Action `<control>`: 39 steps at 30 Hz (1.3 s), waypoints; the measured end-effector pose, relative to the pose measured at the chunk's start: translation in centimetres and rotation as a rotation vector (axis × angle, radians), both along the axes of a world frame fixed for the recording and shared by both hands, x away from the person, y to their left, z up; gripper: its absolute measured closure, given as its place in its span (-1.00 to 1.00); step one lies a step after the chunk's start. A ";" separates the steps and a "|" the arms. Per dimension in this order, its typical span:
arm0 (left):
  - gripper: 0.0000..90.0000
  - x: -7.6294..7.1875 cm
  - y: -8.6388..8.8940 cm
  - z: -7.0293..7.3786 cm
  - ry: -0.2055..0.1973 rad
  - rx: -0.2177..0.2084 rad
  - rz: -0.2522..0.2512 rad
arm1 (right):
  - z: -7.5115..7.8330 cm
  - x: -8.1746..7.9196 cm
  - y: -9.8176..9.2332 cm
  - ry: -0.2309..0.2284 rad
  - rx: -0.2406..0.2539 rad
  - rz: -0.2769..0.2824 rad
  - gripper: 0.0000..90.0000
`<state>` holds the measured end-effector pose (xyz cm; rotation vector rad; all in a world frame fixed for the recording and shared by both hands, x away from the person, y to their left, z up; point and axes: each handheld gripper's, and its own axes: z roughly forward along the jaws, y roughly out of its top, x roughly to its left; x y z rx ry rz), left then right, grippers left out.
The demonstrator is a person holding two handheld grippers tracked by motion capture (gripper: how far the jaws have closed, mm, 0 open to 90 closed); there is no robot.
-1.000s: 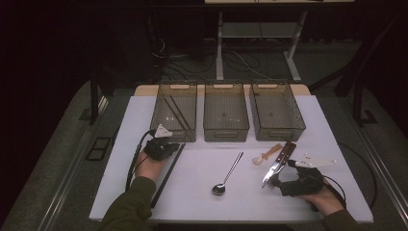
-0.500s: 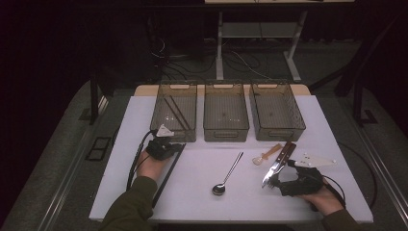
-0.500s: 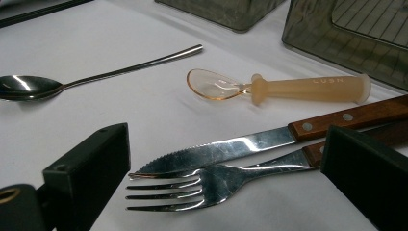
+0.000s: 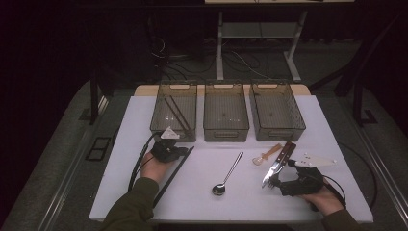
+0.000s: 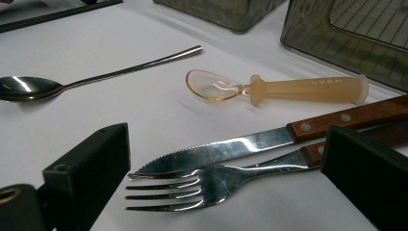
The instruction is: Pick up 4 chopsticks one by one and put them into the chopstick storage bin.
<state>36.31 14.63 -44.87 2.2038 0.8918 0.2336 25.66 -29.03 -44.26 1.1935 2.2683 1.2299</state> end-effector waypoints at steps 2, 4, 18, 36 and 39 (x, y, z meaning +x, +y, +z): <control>0.99 -0.1 -0.3 0.0 -0.001 -0.003 -0.021 | 0.0 0.0 0.0 -0.001 0.000 0.000 -0.93; 0.99 -0.3 -0.7 0.0 0.002 -0.006 -0.037 | 0.0 0.0 0.0 -0.001 0.000 0.001 -0.93; 0.99 -1.1 -2.9 -0.1 0.019 -0.020 -0.156 | 0.0 0.0 0.0 0.000 -0.004 0.003 -0.93; 0.52 -4.7 0.7 1.8 -0.018 -0.095 -0.069 | 0.0 0.0 -0.1 -0.004 -0.001 0.000 -0.93; 0.42 -6.0 1.1 2.0 -0.031 -0.099 -0.059 | 0.0 0.0 -0.1 -0.003 -0.003 -0.001 -0.93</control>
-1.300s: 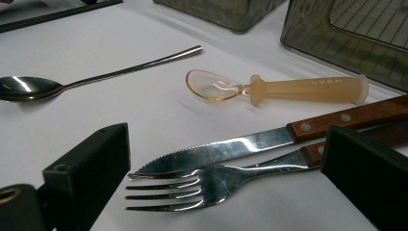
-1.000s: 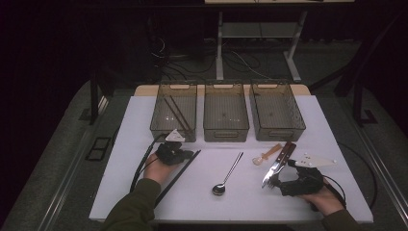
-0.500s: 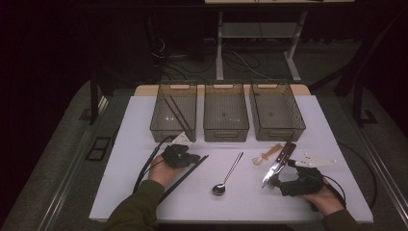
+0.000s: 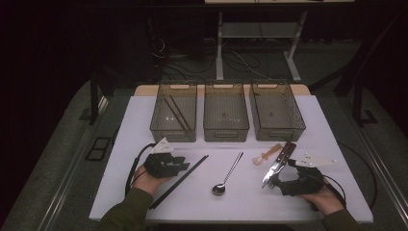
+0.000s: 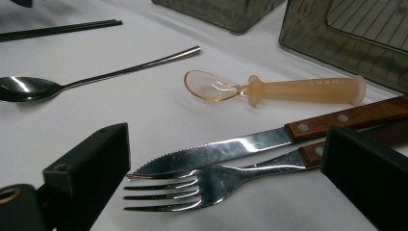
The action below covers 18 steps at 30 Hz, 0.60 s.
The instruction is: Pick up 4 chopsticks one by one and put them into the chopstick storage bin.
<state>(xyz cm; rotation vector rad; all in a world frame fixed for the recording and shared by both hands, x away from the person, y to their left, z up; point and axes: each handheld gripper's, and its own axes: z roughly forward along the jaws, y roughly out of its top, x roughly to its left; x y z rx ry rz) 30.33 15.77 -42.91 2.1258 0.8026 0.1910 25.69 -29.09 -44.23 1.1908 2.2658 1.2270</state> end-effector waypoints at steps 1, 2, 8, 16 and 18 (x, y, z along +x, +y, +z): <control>0.39 -0.3 0.1 0.0 -0.008 0.007 0.003 | 0.0 0.0 0.0 0.000 -0.001 0.000 -0.93; 0.39 -0.8 0.3 0.0 -0.005 0.006 0.013 | 0.0 0.0 0.0 -0.001 0.000 -0.001 -0.93; 0.42 -2.7 0.9 -0.3 0.016 0.014 0.037 | 0.0 0.0 -0.1 -0.001 -0.003 -0.005 -0.93; 0.51 -3.1 1.1 -0.5 0.044 0.018 0.017 | -0.1 0.0 0.0 -0.001 -0.009 -0.003 -0.93; 0.55 -3.1 1.1 -0.6 0.046 0.024 0.007 | -0.1 0.0 0.0 0.000 -0.010 -0.002 -0.93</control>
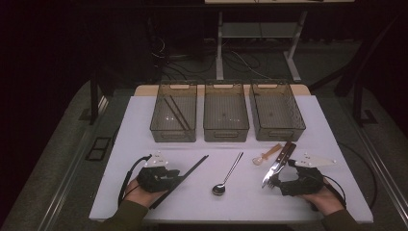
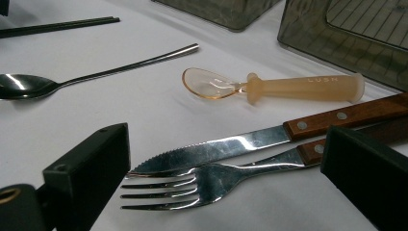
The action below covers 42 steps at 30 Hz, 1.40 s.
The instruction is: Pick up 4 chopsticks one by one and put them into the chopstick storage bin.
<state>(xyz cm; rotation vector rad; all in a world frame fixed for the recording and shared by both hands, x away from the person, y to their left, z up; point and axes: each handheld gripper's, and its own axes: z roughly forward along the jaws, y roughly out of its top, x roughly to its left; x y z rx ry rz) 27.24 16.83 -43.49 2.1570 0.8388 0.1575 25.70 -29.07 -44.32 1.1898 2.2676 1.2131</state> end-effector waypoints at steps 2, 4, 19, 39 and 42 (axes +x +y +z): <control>0.61 0.0 0.0 0.0 0.008 -0.001 -0.002 | 0.0 0.0 0.0 0.001 0.000 0.000 -0.93; 0.67 0.1 0.1 -0.1 0.020 0.012 -0.003 | 0.0 0.0 0.0 0.001 0.000 0.000 -0.93; 0.83 0.4 0.1 -0.4 0.039 0.041 -0.010 | 0.0 0.0 0.0 -0.001 -0.003 0.001 -0.93; 0.83 0.5 -0.1 -0.7 0.039 0.106 0.000 | 0.0 0.0 0.0 -0.002 -0.006 0.002 -0.93; 0.84 0.5 0.0 -0.8 0.039 0.097 0.000 | 0.0 0.0 0.0 -0.002 -0.006 0.003 -0.93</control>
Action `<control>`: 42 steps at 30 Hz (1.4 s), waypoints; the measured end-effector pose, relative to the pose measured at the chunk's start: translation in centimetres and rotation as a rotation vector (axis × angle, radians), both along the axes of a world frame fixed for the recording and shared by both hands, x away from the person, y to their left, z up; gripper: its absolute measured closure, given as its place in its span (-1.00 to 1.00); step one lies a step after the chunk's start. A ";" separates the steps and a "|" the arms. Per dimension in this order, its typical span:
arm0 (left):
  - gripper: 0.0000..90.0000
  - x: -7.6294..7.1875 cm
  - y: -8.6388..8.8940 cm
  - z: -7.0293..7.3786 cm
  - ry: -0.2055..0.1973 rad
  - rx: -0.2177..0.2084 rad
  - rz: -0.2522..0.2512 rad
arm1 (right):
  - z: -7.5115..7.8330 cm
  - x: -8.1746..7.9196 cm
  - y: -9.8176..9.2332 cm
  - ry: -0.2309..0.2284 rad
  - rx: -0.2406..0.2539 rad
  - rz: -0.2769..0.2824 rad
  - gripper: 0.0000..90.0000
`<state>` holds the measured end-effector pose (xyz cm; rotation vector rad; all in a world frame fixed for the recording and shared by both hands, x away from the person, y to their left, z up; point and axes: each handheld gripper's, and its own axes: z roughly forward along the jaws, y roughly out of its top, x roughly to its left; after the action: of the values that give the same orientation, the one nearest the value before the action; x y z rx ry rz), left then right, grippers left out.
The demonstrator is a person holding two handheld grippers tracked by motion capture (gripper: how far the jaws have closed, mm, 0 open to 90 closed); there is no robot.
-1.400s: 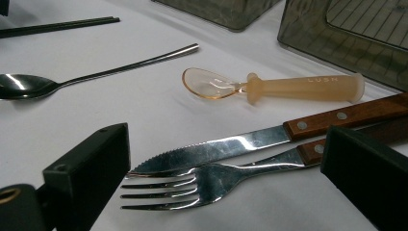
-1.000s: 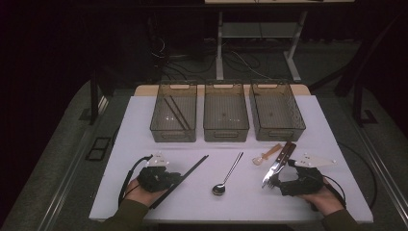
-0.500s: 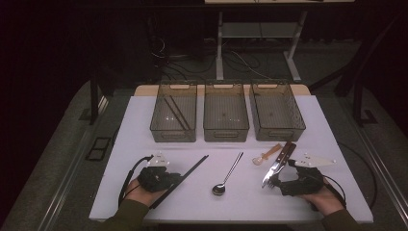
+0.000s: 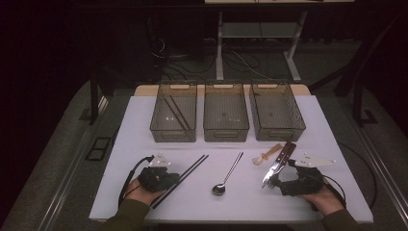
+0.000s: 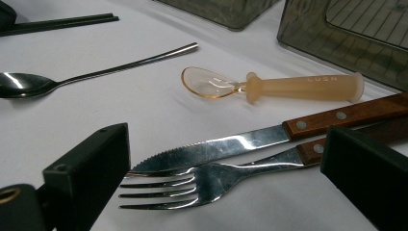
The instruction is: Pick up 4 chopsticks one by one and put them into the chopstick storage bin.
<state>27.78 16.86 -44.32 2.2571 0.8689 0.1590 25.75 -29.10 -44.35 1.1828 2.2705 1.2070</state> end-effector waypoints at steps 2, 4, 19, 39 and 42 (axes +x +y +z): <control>0.84 0.0 0.0 0.0 0.003 -0.002 0.002 | 0.0 0.0 0.0 0.000 0.000 0.000 -0.93; 0.84 -0.1 -0.1 0.0 -0.002 0.009 0.001 | 0.0 0.0 0.0 0.000 0.001 0.000 -0.93; 0.90 0.1 -0.2 0.1 0.011 0.011 0.010 | 0.1 0.0 0.1 0.001 0.001 0.002 -0.93; 0.91 0.1 0.2 1.4 -0.022 -0.040 0.027 | 0.1 0.0 0.2 -0.007 0.008 0.005 -0.93; 0.90 0.1 0.1 1.7 -0.022 -0.046 0.020 | 0.1 -0.1 0.3 -0.013 0.017 0.012 -0.93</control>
<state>27.86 16.98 -42.66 2.2004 0.8747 0.1708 25.67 -28.81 -44.24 1.1657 2.2654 1.2374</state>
